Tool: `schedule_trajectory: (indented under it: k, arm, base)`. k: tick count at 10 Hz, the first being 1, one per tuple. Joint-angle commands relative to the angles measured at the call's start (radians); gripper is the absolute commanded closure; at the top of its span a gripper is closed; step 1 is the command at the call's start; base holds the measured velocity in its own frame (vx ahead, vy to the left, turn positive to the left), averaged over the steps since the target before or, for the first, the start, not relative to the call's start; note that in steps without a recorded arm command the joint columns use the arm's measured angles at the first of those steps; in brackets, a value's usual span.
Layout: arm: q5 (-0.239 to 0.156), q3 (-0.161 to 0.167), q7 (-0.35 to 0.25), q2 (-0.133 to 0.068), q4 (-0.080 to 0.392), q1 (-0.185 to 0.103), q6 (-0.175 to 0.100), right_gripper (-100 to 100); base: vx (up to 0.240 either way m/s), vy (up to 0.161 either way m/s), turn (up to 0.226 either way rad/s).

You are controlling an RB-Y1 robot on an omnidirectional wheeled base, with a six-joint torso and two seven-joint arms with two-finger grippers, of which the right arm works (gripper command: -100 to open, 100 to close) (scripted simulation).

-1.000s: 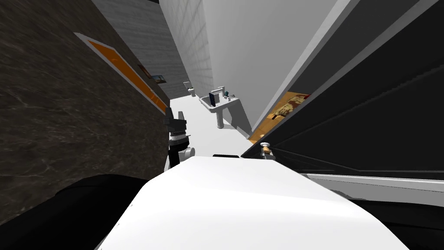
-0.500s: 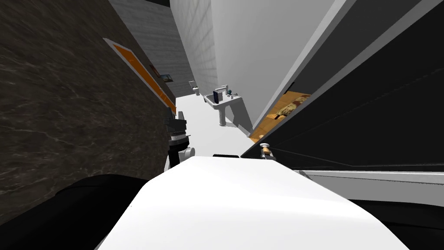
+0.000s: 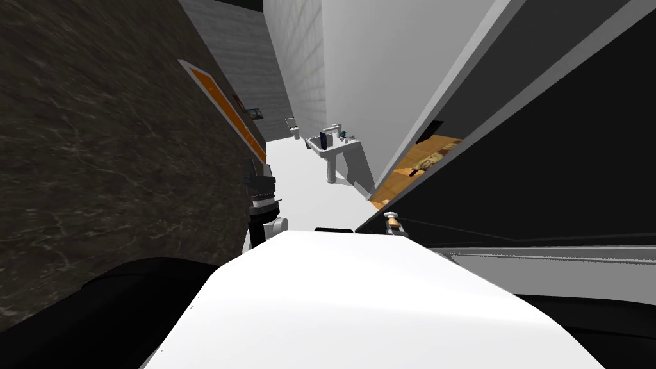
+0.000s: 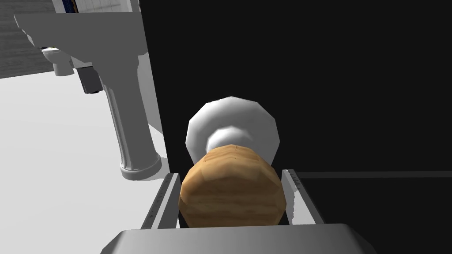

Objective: Pull the door open

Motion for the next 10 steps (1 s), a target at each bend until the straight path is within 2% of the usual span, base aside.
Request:
schedule_trajectory:
  k: [1, 7, 10]
  arm:
    - [0.007, 0.01, -0.013, -0.007, 0.012, -0.001, -0.016, 100]
    - [0.031, 0.04, -0.061, -0.04, 0.059, -0.012, -0.07, 100]
    - [0.037, 0.048, -0.07, -0.044, 0.074, -0.018, -0.074, 100]
  base:
    - [-0.226, -0.019, 0.107]
    - [-0.209, -0.024, 0.111]
    - [-0.137, -0.024, 0.088]
